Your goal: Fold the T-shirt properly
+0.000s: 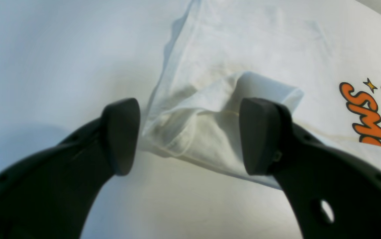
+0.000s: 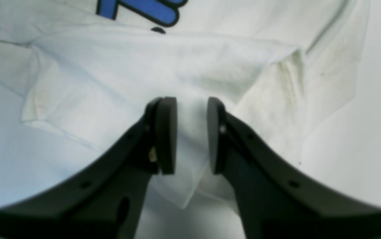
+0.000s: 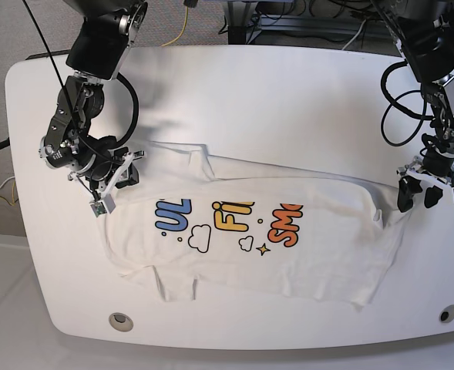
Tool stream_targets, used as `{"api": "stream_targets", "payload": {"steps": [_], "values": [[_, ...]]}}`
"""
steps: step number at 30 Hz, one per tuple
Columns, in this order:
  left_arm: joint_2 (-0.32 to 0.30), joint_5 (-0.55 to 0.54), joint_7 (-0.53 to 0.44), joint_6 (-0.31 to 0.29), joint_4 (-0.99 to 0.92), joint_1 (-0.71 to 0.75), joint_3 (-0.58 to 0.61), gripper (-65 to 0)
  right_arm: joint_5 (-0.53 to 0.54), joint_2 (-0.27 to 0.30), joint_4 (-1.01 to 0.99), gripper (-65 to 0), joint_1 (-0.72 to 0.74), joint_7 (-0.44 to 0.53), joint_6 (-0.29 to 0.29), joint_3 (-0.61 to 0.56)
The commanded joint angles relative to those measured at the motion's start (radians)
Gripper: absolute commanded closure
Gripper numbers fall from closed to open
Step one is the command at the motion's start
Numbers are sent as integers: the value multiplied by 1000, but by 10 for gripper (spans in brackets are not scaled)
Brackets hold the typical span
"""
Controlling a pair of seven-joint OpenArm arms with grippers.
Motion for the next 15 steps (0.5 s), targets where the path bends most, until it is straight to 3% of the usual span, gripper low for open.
{"api": "stream_targets", "payload": {"steps": [1,9,15], "values": [[-17,-16,-31,26,14,-20,-4,-444,16,13,16,-160,11,15,6,2],[-18,-16,-107,106,-9,-20,-1,-444,20,28,16,-160,7,15,6,2],[-21,-14,-140,101,-121,-60,4,-444,22,28,16,-160,7,15,6,2]]}}
